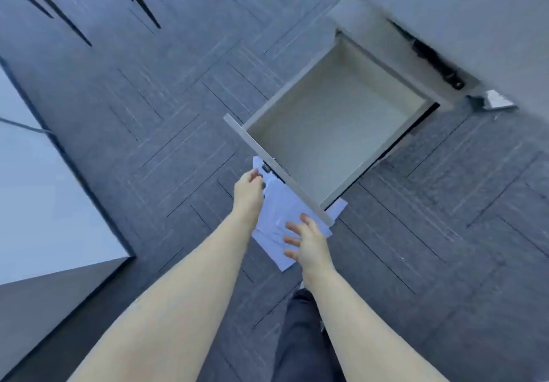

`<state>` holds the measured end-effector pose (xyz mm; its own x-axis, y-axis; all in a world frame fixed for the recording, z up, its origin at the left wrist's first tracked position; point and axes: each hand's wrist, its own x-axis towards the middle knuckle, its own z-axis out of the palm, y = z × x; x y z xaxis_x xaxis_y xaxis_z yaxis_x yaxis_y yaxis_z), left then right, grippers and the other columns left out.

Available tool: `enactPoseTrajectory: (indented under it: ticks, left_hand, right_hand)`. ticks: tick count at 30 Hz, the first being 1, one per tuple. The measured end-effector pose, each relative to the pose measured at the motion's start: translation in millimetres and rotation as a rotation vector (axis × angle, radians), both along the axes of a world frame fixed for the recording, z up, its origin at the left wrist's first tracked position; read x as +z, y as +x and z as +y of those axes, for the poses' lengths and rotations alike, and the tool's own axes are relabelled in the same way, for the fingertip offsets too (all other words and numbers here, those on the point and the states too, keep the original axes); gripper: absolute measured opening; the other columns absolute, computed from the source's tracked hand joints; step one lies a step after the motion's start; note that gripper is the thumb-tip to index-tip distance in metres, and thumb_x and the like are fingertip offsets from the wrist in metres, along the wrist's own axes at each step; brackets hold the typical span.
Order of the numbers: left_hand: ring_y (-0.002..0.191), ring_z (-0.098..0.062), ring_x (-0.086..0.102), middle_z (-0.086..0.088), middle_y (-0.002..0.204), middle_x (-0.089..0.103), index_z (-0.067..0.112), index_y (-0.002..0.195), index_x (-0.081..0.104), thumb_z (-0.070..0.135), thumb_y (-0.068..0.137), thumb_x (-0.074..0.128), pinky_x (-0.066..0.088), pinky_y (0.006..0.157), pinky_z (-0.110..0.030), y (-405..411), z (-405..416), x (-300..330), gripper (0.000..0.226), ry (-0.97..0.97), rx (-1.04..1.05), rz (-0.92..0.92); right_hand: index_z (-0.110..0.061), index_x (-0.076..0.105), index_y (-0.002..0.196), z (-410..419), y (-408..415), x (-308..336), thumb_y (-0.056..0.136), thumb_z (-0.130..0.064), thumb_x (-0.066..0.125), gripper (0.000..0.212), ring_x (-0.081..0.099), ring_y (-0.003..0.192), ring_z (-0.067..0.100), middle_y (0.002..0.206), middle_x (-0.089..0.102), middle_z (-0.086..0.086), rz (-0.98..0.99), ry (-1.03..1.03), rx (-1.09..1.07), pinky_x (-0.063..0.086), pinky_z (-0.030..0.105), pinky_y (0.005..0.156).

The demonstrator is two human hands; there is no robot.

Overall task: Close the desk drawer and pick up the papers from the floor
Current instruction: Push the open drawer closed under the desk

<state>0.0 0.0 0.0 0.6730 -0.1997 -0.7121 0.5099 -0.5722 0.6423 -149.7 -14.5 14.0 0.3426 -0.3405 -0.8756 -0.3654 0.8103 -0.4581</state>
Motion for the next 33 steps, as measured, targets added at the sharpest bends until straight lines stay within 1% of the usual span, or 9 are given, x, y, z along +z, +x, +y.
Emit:
enactPoseTrajectory:
  ticks: [3,5,10,12,15,17,24,30,33]
  left_hand:
    - [0.095,-0.02,0.063,-0.004,0.115,0.064,0.013,0.116,0.063,0.008,0.093,0.038,0.049,0.081,-0.031,5.3,-15.5,-17.6,0.034,-0.046,0.096,0.046]
    - [0.087,-0.016,0.065,-0.004,0.107,0.068,0.019,0.105,0.066,0.003,0.093,0.037,0.05,0.076,-0.027,8.0,-23.9,-23.9,0.035,-0.062,0.13,0.033]
    - [0.09,-0.012,0.07,-0.002,0.105,0.073,0.024,0.104,0.067,0.004,0.093,0.04,0.052,0.074,-0.02,7.2,-41.8,-36.3,0.036,-0.06,0.105,-0.051]
    - [0.089,-0.012,0.07,0.001,0.101,0.074,0.021,0.108,0.069,0.006,0.092,0.043,0.054,0.078,-0.024,6.1,-54.9,-40.4,0.034,-0.066,0.094,-0.066]
    - [0.08,-0.011,0.067,0.007,0.095,0.075,0.022,0.116,0.07,0.007,0.087,0.054,0.054,0.085,-0.027,6.8,-85.6,-45.4,0.036,-0.052,0.084,-0.058]
    - [0.083,-0.014,0.067,0.006,0.098,0.075,0.021,0.116,0.07,0.009,0.085,0.06,0.054,0.085,-0.027,6.3,-111.9,-45.4,0.034,-0.046,0.072,-0.071]
    - [0.078,-0.018,0.07,0.005,0.082,0.077,0.032,0.081,0.07,0.01,0.078,0.065,0.057,0.09,-0.04,0.4,-207.7,-53.3,0.023,-0.035,0.082,-0.135]
    - [0.085,-0.023,0.074,0.001,0.077,0.077,0.033,0.071,0.07,0.011,0.07,0.066,0.059,0.085,-0.04,-3.6,-274.4,-56.8,0.022,-0.024,0.082,-0.175]
    - [0.086,-0.026,0.074,-0.003,0.082,0.077,0.03,0.077,0.073,0.008,0.07,0.067,0.059,0.085,-0.041,-3.4,-297.6,-59.2,0.023,-0.025,0.071,-0.186]
  right_hand:
    - [-0.029,0.044,0.132,-8.2,4.6,-17.4,0.097,-0.024,0.045,0.035,0.064,0.108,0.019,0.124,0.061,-0.005,0.001,0.05,-0.123,0.056,0.039,0.085]
    - [-0.025,0.047,0.127,-15.1,7.5,-21.6,0.099,-0.024,0.045,0.028,0.065,0.109,0.02,0.122,0.062,-0.005,-0.004,0.092,-0.202,0.055,0.037,0.083]
    - [-0.022,0.051,0.123,-35.8,10.5,-24.1,0.1,-0.025,0.041,0.025,0.067,0.107,0.023,0.121,0.066,-0.003,-0.004,0.076,-0.299,0.055,0.042,0.09]
    - [-0.022,0.054,0.121,-50.6,10.7,-25.2,0.1,-0.027,0.04,0.025,0.068,0.106,0.024,0.121,0.066,-0.003,0.005,0.05,-0.303,0.054,0.045,0.093]
    - [-0.019,0.054,0.125,-78.8,8.9,-28.0,0.1,-0.029,0.039,0.03,0.069,0.105,0.023,0.121,0.068,-0.002,0.008,0.014,-0.321,0.055,0.044,0.09]
    - [-0.017,0.055,0.126,-102.8,7.7,-28.9,0.1,-0.029,0.039,0.032,0.069,0.104,0.022,0.121,0.068,-0.001,0.01,-0.004,-0.331,0.056,0.042,0.087]
    - [-0.021,0.058,0.116,-193.6,-2.5,-36.2,0.101,-0.031,0.039,0.026,0.069,0.102,0.022,0.121,0.068,-0.001,-0.023,-0.05,-0.333,0.056,0.04,0.083]
    - [-0.019,0.051,0.134,-259.2,-9.6,-37.4,0.102,-0.034,0.036,0.038,0.068,0.096,0.019,0.13,0.064,-0.001,-0.044,-0.055,-0.313,0.054,0.035,0.075]
    - [-0.02,0.051,0.13,-282.3,-10.8,-36.9,0.102,-0.034,0.036,0.035,0.067,0.094,0.02,0.13,0.064,0.0,-0.058,-0.042,-0.33,0.053,0.034,0.073]
